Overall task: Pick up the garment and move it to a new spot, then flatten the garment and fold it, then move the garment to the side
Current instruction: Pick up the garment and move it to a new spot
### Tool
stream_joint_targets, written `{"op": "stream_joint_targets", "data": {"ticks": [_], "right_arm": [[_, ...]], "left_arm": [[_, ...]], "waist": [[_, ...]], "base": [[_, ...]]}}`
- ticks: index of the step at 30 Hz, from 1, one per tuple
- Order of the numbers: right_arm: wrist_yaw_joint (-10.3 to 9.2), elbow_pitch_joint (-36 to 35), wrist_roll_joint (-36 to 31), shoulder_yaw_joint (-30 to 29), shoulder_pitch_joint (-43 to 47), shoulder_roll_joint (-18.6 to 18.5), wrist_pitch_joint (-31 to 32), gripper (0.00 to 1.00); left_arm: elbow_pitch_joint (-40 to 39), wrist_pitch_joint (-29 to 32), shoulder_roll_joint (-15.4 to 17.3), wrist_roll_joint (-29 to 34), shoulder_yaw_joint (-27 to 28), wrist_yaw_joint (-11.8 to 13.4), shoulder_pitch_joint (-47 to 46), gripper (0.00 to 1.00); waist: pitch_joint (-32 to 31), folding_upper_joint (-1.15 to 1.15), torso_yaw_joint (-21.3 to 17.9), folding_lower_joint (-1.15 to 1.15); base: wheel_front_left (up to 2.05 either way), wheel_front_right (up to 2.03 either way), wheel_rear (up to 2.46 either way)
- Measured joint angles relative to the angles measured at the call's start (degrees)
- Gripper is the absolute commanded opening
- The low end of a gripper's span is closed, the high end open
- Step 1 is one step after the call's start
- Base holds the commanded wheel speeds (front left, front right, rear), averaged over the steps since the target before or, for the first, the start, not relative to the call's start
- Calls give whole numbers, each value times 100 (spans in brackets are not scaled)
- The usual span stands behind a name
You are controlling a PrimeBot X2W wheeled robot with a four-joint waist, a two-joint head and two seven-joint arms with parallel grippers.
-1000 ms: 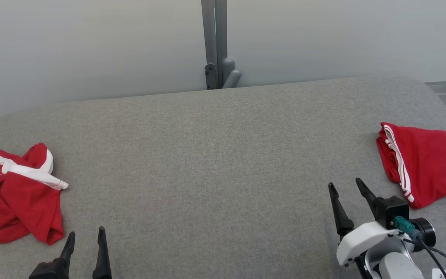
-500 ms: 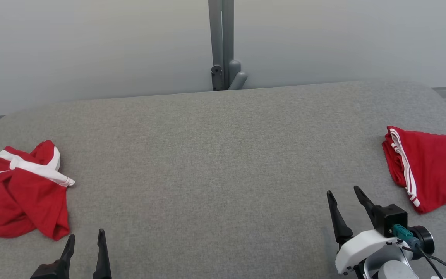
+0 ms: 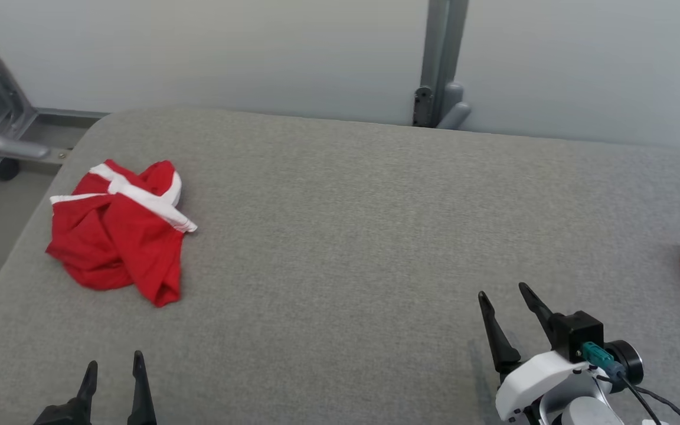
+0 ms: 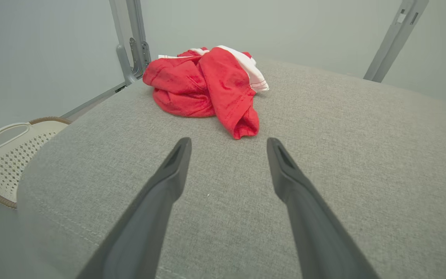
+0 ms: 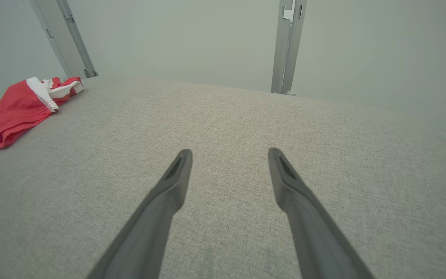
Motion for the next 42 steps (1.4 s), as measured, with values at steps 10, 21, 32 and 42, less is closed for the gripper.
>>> {"op": "stream_joint_targets", "data": {"ticks": [10,21,32,42], "right_arm": [[0,45,118,339,-125,7,0,100],[0,109,56,461,-339,-42,0,100],[0,-118,31,421,-635,-520,0,100],[0,-232,48,469,-927,-664,0,100]], "left_arm": [[98,1,3,23,253,8,168,100],[148,1,3,-309,248,-42,19,100],[4,0,487,-430,189,-268,-1536,100],[1165,271,1963,-1638,-1294,-275,-3212,100]], "waist": [[91,0,1300,0],[268,0,1743,0],[829,0,1226,0],[1505,0,775,1]], "base": [[0,0,0],[0,0,0],[0,0,0],[0,0,0]]}}
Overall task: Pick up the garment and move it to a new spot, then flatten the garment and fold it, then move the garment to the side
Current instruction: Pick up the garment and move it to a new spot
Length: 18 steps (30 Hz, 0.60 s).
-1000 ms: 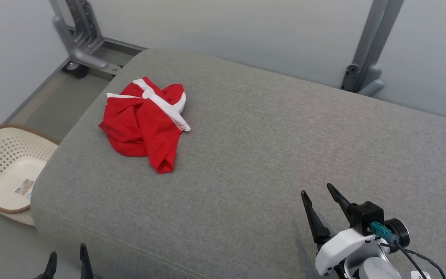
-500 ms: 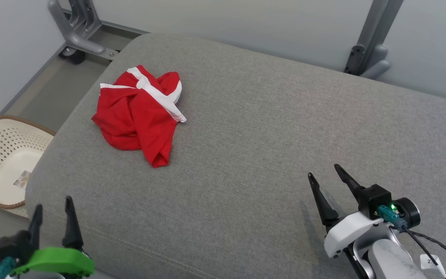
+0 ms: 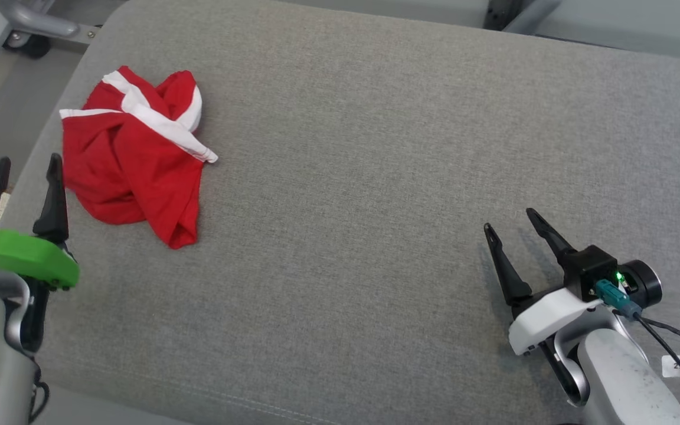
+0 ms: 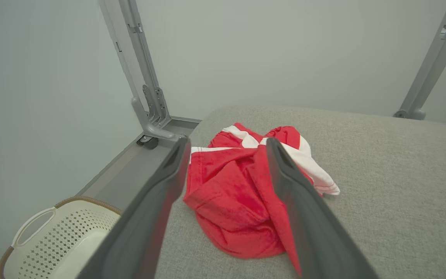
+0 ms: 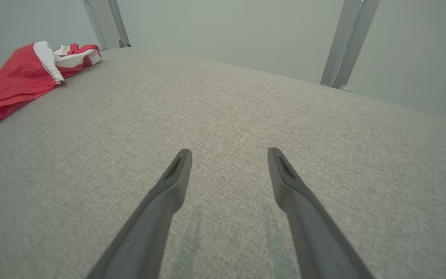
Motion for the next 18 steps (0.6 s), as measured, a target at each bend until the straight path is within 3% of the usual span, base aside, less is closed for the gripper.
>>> {"op": "stream_joint_targets", "data": {"ticks": [4,9,13,18], "right_arm": [[0,-58,2,-8,-136,-41,0,100],[0,-132,-15,-37,-258,-102,1,100],[0,-246,-19,-41,-392,-133,0,100],[0,-339,-26,-157,-446,-188,0,100]], "left_arm": [[322,475,414,-616,-888,-1,-571,100],[525,803,675,-1228,-1621,-3,-973,100],[918,983,932,-1678,-1914,-3,-1212,100],[1457,1054,1015,-1964,-2080,-3,-1457,100]], "waist": [[222,0,-190,0],[454,0,-362,0],[661,0,-570,0],[934,0,-809,0]], "base": [[0,0,0],[0,0,0],[0,0,0],[0,0,0]]}}
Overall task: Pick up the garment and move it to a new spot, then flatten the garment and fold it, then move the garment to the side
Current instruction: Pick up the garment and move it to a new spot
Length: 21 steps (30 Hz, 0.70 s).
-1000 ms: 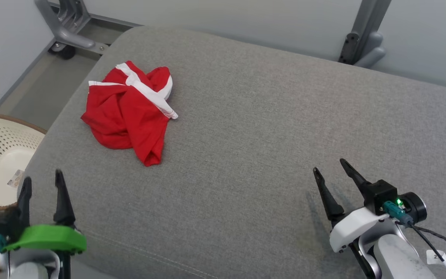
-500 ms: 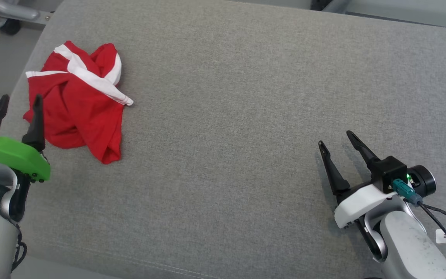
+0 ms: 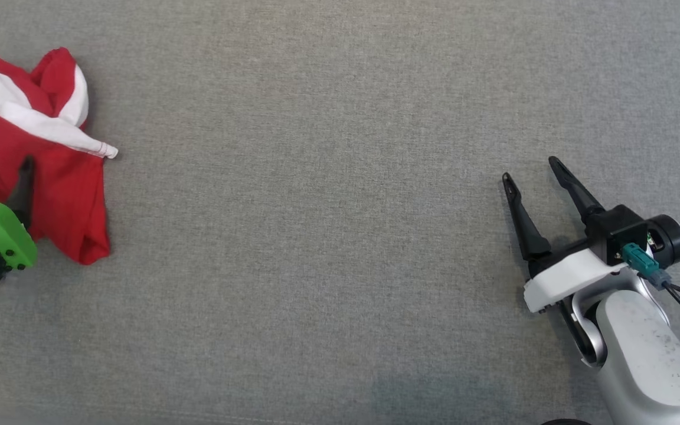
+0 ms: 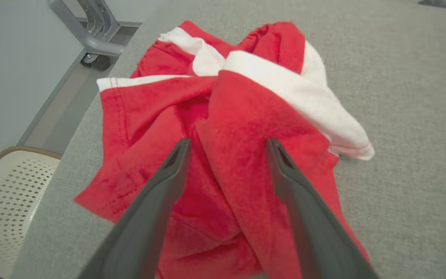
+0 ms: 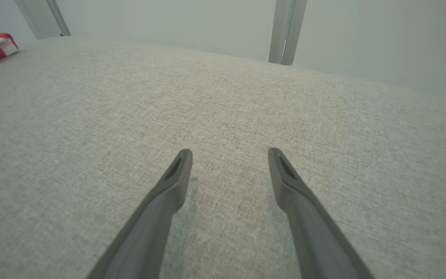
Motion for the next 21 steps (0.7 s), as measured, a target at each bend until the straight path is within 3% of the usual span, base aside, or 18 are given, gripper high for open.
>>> {"op": "stream_joint_targets", "data": {"ticks": [9,10,11,12,21], "right_arm": [[0,-160,-40,-155,-55,62,-2,100],[0,-163,-40,-159,-72,85,-2,100],[0,-165,-38,-167,-87,112,-2,100],[0,-159,-37,-167,-103,135,-2,100],[0,38,78,-196,-86,341,-10,100]], "left_arm": [[1080,-83,-254,-310,63,0,-230,100],[1132,-130,-272,-361,83,1,-245,85],[1143,-178,-303,-394,80,1,-259,85],[1146,-225,-320,-435,81,7,-270,0],[336,-770,-583,-709,-559,41,-14,0]], "waist": [[445,0,-314,0],[473,0,-343,0],[495,0,-371,0],[509,0,-398,0],[238,0,-501,0]], "base": [[0,0,0],[0,0,0],[0,0,0],[0,0,0],[0,0,0]]}}
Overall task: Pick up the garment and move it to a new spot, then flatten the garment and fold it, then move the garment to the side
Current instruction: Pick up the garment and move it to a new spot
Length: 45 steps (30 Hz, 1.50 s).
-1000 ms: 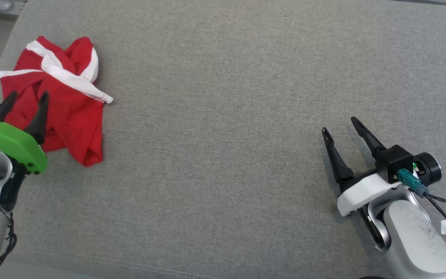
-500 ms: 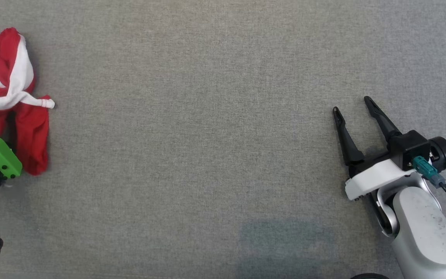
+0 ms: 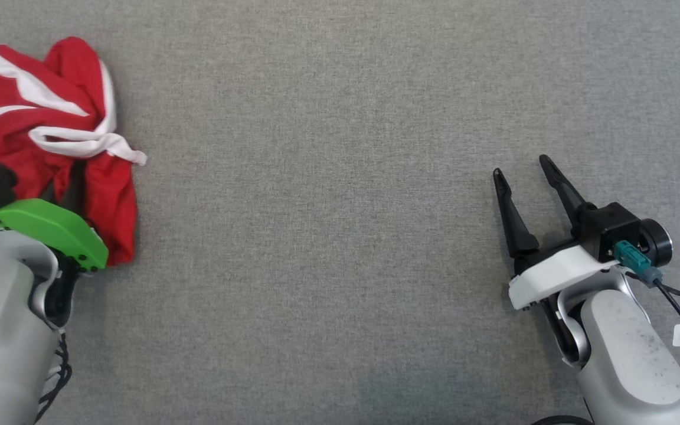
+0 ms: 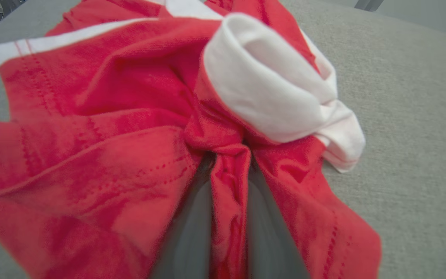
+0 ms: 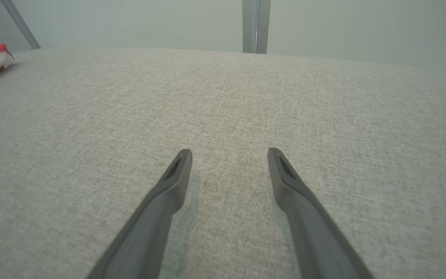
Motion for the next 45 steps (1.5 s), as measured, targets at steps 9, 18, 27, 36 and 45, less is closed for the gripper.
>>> {"op": "stream_joint_targets", "data": {"ticks": [9,18,27,36,45], "right_arm": [[0,143,111,40,137,279,1,100],[0,303,203,46,441,417,1,100],[0,381,244,122,641,468,1,100],[0,403,299,89,920,494,1,100],[0,415,272,48,1134,509,1,100]], "left_arm": [[-735,-412,-612,-111,-810,-25,229,0],[-770,-520,-1819,-156,-1500,-26,364,0],[-508,-545,-2009,595,-588,7,809,100],[-1103,-545,-1839,1831,904,179,2127,100],[-2125,-547,-1811,2909,2427,372,3583,100]], "waist": [[-497,0,-223,-1],[-946,0,-874,-1],[-1423,0,-1454,-1],[-2042,0,-1554,-1],[-2458,0,-1273,-1]], "base": [[0,0,0],[0,0,0],[0,0,0],[0,0,0],[0,0,0]]}}
